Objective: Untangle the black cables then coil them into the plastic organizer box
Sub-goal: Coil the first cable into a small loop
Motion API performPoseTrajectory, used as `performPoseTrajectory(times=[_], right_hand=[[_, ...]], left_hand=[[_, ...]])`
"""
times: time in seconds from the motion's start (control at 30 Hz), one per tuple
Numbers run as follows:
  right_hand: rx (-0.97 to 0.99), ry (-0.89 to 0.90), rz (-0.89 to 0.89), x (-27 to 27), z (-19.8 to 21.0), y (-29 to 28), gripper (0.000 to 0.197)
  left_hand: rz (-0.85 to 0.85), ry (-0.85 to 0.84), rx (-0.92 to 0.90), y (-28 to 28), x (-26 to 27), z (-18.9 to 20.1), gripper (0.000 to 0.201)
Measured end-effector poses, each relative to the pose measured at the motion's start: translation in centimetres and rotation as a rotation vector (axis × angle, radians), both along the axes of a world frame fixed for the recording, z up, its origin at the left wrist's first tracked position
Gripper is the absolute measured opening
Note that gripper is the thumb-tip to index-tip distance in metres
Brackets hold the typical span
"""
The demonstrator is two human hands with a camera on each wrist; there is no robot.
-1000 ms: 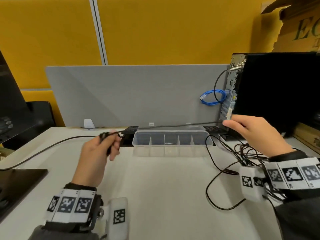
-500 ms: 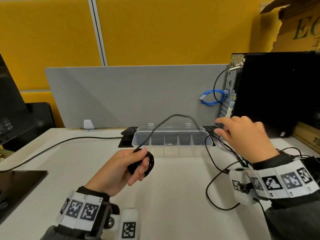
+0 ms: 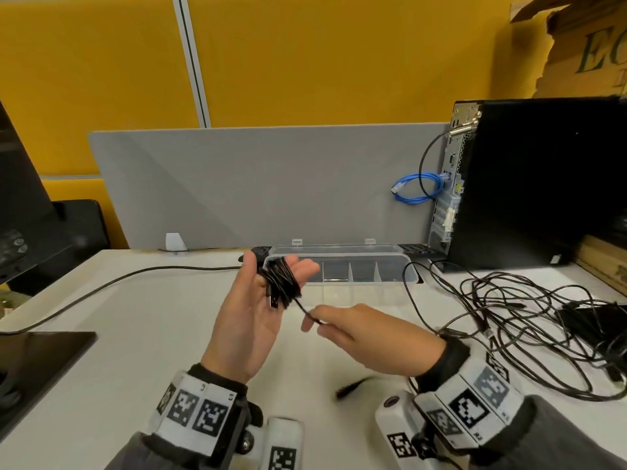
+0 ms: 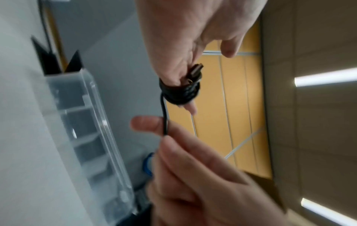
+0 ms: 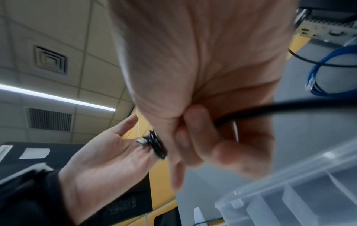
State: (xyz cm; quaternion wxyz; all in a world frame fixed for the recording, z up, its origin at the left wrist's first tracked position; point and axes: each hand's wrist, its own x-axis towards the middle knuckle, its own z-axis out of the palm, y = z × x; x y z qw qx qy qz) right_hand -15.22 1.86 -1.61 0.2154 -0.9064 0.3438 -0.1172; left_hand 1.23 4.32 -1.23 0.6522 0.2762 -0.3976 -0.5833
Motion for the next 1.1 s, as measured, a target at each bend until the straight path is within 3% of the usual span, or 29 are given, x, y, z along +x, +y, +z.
performPoseTrajectory(times=[0.13,0.2,0.27,0.3,0.37,0.43,0.5,0.57,0.6,0.67,0.7,0.77,0.83,0.9,0.97,1.1], right_hand=[[-0.188,0.003,0.046,0.0,1.1,0.4,0.029],[-0.412,-0.045,-0.053,-0.2,1.6,0.4,0.034],[-0.513,-0.163,-0.171,-0.8,1.7,-0.2,0.037],[-0.515,-0.259,-0.200,-1.2,1.7,-0.6,0.038],[-0.457,-0.377,-0.235,-2.0,1.3,-1.9,0.039],[-0.339,-0.276,-0.229,-2.4,0.8,-2.5,0.037],[-0.180,-0.081,-0.175,-2.2,0.1,-2.3,0.031],[-0.091,0.065,-0.080,-1.4,-0.2,-1.3,0.028],[-0.090,0.125,-0.033,-0.8,-0.1,-0.7,0.028],[-0.218,0.154,-0.011,0.0,0.3,0.3,0.032],[-0.343,0.099,-0.041,0.1,0.8,0.7,0.037],[-0.493,-0.050,-0.097,-0.1,1.9,1.3,0.037],[-0.394,-0.100,-0.106,-0.5,2.5,1.4,0.033],[-0.190,-0.106,-0.037,-0.7,2.3,1.1,0.040],[-0.093,-0.170,0.009,-0.6,1.7,0.5,0.032],[-0.183,-0.111,-0.076,-0.7,1.0,-0.3,0.039]], left_hand=[[0.164,-0.449,0.014,-0.7,0.2,-0.9,0.054],[0.058,-0.755,-0.029,-0.6,0.1,-1.5,0.053],[-0.141,-0.907,-0.073,-0.1,-0.4,-1.6,0.045],[-0.222,-0.869,-0.068,0.3,-0.5,-1.5,0.037],[-0.320,-0.637,-0.075,0.8,-0.4,-0.9,0.028],[-0.281,-0.394,-0.136,1.0,-0.3,-0.4,0.026],[-0.118,-0.137,-0.154,0.6,-0.1,0.0,0.027],[0.055,-0.034,-0.137,-0.1,0.4,-0.2,0.028],[0.144,-0.132,-0.138,-0.4,0.6,-0.4,0.025],[0.263,-0.484,-0.153,-0.5,1.0,-0.5,0.015],[0.248,-0.627,-0.135,-0.4,1.1,-0.5,0.013],[0.057,-0.799,-0.096,0.0,1.1,-0.6,0.020],[-0.217,-0.856,-0.091,0.7,0.5,-0.4,0.018],[-0.374,-0.847,-0.108,1.2,0.2,-0.3,0.018],[-0.382,-0.838,-0.121,1.2,0.1,-0.4,0.023],[-0.241,-0.839,-0.107,0.8,-0.3,-0.9,0.016]])
